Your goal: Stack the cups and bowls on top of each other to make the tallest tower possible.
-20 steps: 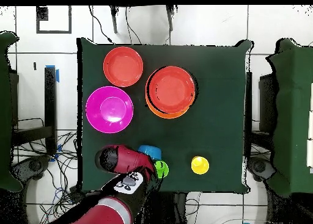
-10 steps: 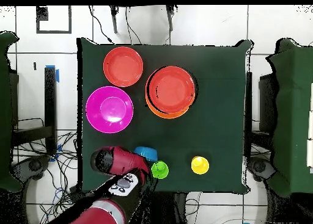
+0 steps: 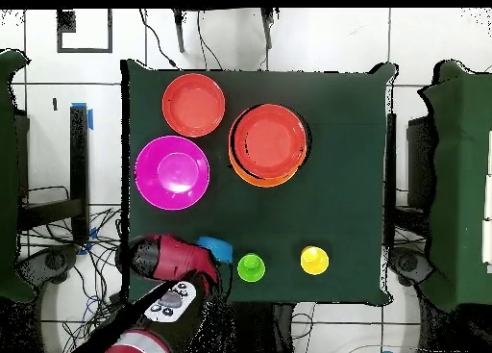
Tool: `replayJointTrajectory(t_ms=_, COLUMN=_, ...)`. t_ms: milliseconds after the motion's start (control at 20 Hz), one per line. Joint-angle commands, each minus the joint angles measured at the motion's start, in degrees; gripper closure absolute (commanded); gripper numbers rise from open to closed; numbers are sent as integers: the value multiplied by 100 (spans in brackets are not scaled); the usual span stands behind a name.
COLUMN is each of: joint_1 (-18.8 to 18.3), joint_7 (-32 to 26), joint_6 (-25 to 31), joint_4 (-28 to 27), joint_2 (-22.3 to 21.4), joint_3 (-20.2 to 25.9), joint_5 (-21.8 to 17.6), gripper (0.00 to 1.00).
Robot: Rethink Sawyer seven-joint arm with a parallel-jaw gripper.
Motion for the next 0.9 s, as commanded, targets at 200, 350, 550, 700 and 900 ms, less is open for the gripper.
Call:
replayJointTrajectory(t_ms=200, joint_1=238, joint_7=1573, joint_6=917, joint_4=44, joint_2=-207, joint_3=199, joint_5=251, gripper=100)
replayJointTrajectory(t_ms=350, joint_1=298, joint_7=1655, joint_6=1229, joint_4=-48, joint_2=-318, joint_3=118, joint_5=163, gripper=100)
replayJointTrajectory(t_ms=550, joint_1=277, joint_7=1691, joint_6=1469, joint_4=-146, joint_2=-385, joint_3=72, joint_5=88, gripper=100)
replayJointTrajectory(t_ms=700, joint_1=349, joint_7=1759, joint_6=1715, joint_4=-195, joint_2=-521, joint_3=44, joint_5=58, gripper=100)
replayJointTrajectory(t_ms=900, joint_1=429, joint_7=1789, joint_6=2081, joint_4=-203, joint_2=-839, joint_3=-47, joint_5=15, gripper=100)
